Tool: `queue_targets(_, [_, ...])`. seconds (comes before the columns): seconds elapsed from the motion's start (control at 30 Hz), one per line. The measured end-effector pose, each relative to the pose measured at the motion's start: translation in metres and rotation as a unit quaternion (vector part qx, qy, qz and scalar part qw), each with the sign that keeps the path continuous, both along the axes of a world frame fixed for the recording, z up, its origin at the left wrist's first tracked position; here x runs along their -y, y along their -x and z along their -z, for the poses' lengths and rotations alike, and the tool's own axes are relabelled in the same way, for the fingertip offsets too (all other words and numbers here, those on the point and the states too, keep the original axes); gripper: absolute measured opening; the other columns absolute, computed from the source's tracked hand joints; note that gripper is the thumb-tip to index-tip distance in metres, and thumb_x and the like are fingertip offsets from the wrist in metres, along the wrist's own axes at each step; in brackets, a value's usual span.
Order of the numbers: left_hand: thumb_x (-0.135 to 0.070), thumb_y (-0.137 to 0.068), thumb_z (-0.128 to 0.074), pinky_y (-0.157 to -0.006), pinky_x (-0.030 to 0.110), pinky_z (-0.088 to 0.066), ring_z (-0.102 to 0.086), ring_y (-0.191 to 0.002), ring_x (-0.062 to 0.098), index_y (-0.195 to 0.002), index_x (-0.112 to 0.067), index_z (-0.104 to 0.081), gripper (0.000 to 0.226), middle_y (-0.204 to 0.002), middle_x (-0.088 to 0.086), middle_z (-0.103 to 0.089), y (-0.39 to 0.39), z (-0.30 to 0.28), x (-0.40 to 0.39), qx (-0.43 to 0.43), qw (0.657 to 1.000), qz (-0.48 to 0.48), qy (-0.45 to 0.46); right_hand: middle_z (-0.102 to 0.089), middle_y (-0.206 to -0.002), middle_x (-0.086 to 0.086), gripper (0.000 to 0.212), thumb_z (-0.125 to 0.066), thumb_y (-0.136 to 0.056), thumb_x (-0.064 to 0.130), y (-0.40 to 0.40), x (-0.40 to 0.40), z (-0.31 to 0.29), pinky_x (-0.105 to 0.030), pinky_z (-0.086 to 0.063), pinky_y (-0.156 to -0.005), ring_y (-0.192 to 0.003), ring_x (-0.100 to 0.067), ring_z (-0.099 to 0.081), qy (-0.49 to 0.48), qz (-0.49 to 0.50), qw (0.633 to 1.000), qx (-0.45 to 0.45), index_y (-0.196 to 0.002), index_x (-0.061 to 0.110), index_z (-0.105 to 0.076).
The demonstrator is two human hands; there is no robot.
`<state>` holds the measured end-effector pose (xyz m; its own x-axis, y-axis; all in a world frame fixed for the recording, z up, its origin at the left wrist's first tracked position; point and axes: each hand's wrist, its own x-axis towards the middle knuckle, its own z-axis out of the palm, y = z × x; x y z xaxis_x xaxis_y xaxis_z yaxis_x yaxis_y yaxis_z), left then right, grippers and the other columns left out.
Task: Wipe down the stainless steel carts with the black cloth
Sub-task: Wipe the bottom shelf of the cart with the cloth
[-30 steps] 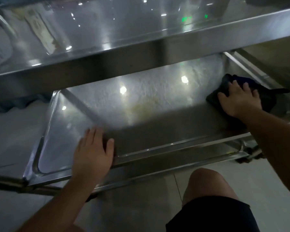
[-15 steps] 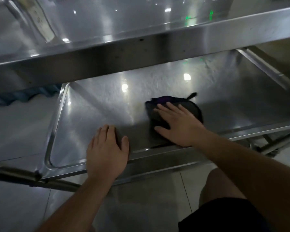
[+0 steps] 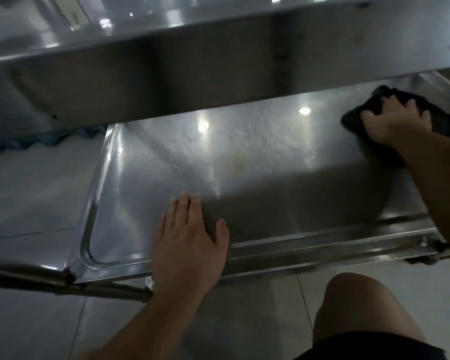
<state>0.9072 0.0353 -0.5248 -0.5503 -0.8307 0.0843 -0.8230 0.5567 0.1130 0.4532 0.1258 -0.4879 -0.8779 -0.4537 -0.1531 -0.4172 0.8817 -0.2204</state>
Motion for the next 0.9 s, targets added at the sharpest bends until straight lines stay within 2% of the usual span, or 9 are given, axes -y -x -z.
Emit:
queue_targets(0.13, [-0.069, -0.102, -0.019, -0.130, 0.041, -0.014, -0.023, -0.161, 0.024, -0.164, -0.017, -0.032, 0.082, -0.172, 0.007, -0.032, 0.002, -0.001, -0.001, 0.003, 1.000, -0.007, -0.003, -0.011, -0.174, -0.002, 0.078, -0.027, -0.101, 0.061, -0.036, 0.068, 0.000, -0.053, -0.005, -0.127, -0.159, -0.029, -0.007, -0.013, -0.121, 0.993, -0.015, -0.166, 0.019, -0.015])
queue_targets(0.23, [-0.068, -0.102, -0.018, -0.130, 0.037, -0.007, -0.017, -0.163, 0.022, -0.166, -0.017, -0.028, 0.082, -0.174, 0.006, -0.027, 0.001, -0.005, -0.002, 0.005, 1.000, -0.002, -0.009, -0.010, -0.174, 0.002, 0.078, -0.028, -0.101, 0.064, -0.096, 0.122, 0.001, -0.051, -0.005, -0.128, -0.160, -0.026, -0.006, -0.015, -0.226, 0.974, -0.017, -0.166, 0.023, -0.016])
queue_targets(0.33, [-0.066, -0.101, -0.020, -0.132, 0.039, -0.009, -0.017, -0.163, 0.023, -0.165, -0.016, -0.029, 0.082, -0.173, 0.008, -0.028, 0.002, -0.008, -0.003, 0.001, 1.000, 0.000, -0.013, -0.010, -0.174, 0.006, 0.080, -0.027, -0.098, 0.067, -0.161, 0.159, 0.004, -0.050, -0.003, -0.128, -0.160, -0.023, -0.005, -0.001, -0.307, 0.952, -0.015, -0.166, 0.026, -0.016])
queue_targets(0.43, [-0.066, -0.101, -0.018, -0.132, 0.043, -0.015, -0.020, -0.162, 0.025, -0.165, -0.014, -0.031, 0.083, -0.172, 0.009, -0.031, 0.002, -0.009, -0.003, -0.003, 1.000, 0.002, -0.018, -0.011, -0.173, 0.011, 0.082, -0.025, -0.095, 0.071, -0.212, 0.168, 0.007, -0.048, -0.002, -0.128, -0.160, -0.019, -0.005, 0.011, -0.375, 0.927, -0.018, -0.165, 0.031, -0.016])
queue_targets(0.57, [-0.067, -0.104, -0.011, -0.130, 0.044, -0.015, -0.024, -0.160, 0.027, -0.163, -0.014, -0.033, 0.082, -0.171, 0.011, -0.033, 0.001, -0.009, -0.003, -0.020, 1.000, 0.002, -0.016, -0.012, -0.172, 0.016, 0.081, -0.023, -0.094, 0.075, -0.248, 0.141, 0.009, -0.045, -0.002, -0.129, -0.159, -0.013, -0.005, 0.024, -0.446, 0.894, -0.031, -0.165, 0.036, -0.016])
queue_targets(0.7, [-0.067, -0.104, -0.008, -0.130, 0.044, -0.011, -0.021, -0.161, 0.027, -0.164, -0.016, -0.032, 0.082, -0.173, 0.011, -0.029, 0.000, -0.007, -0.002, -0.034, 0.999, 0.008, -0.030, -0.014, -0.171, 0.018, 0.084, -0.018, -0.091, 0.079, -0.243, 0.087, 0.016, -0.042, -0.004, -0.129, -0.159, -0.009, -0.005, 0.035, -0.406, 0.913, -0.033, -0.164, 0.037, -0.015])
queue_targets(0.8, [-0.068, -0.104, -0.005, -0.131, 0.046, -0.008, -0.015, -0.163, 0.030, -0.166, -0.013, -0.027, 0.085, -0.175, 0.013, -0.024, -0.002, -0.007, 0.001, -0.021, 0.999, 0.023, -0.034, -0.017, -0.171, 0.014, 0.087, -0.020, -0.090, 0.083, -0.208, 0.036, 0.022, -0.041, -0.004, -0.127, -0.158, -0.011, -0.009, 0.039, -0.309, 0.950, -0.037, -0.163, 0.035, -0.014])
queue_targets(0.9, [-0.067, -0.104, -0.006, -0.132, 0.048, -0.007, -0.010, -0.163, 0.031, -0.168, -0.012, -0.020, 0.085, -0.176, 0.014, -0.018, -0.001, -0.008, 0.001, -0.013, 0.998, 0.032, -0.044, -0.009, -0.173, 0.009, 0.092, -0.016, -0.090, 0.084, -0.164, -0.012, 0.021, -0.046, -0.002, -0.127, -0.159, -0.016, -0.005, 0.007, -0.183, 0.983, -0.025, -0.165, 0.031, -0.009])
